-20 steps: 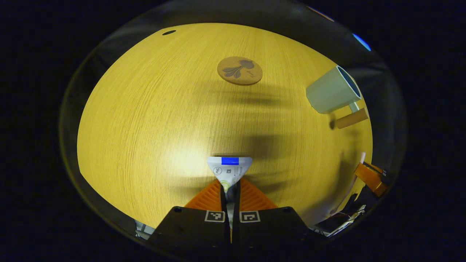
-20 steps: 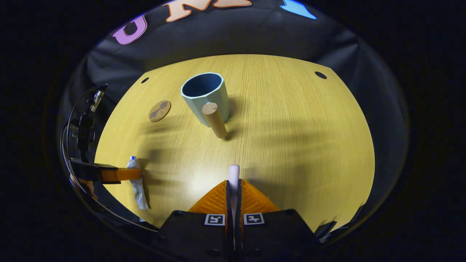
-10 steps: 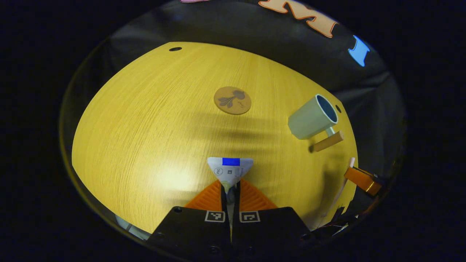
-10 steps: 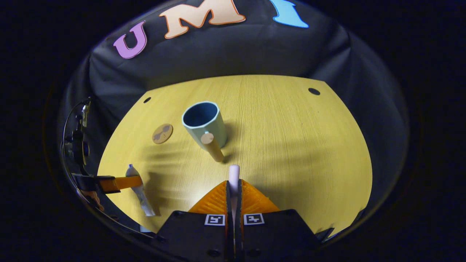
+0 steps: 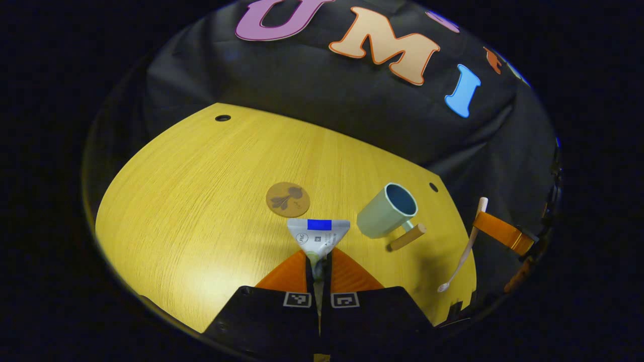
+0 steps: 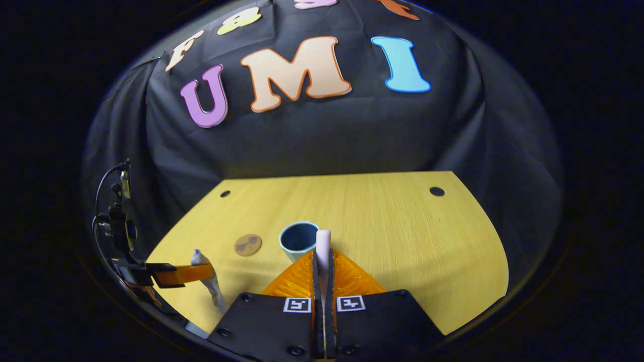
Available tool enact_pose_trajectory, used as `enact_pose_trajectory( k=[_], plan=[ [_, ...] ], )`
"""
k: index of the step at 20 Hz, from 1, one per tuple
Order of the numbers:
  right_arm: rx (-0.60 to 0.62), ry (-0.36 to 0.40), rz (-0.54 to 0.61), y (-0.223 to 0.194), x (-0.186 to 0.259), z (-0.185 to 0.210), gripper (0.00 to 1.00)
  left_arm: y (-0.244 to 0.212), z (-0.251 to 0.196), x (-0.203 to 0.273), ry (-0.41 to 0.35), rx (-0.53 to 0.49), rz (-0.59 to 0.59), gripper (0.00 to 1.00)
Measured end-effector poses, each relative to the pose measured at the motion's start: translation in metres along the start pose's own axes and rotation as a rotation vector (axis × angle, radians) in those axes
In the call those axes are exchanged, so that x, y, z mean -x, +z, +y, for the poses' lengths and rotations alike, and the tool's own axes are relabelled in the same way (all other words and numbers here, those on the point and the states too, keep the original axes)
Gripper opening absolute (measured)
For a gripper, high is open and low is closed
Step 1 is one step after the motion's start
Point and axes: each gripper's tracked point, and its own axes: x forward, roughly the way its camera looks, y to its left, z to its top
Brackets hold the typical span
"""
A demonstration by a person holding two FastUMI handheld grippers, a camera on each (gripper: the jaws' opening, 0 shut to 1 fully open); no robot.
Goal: Put the toothbrush and toothpaste on the desktop into the cup, then pick up the cup and place it on the coaster on the desktop.
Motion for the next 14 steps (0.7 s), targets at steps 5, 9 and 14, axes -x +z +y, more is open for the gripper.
enact_pose_trajectory(
  k=[5,9,14],
  plan=[
    [-0.024,0.126,-0.149,0.052,-0.015,0.03,0.04,0.04,-0.027,0.002,-0.07,-0.055,-0.111,0.0],
    [-0.076,0.18,-0.269,0.093,-0.033,0.045,0.04,0.067,-0.043,-0.008,-0.121,-0.101,-0.191,0.0],
    [-0.091,0.2,-0.402,0.119,-0.063,0.046,0.04,0.096,-0.062,-0.024,-0.192,-0.133,-0.275,0.0]
  ],
)
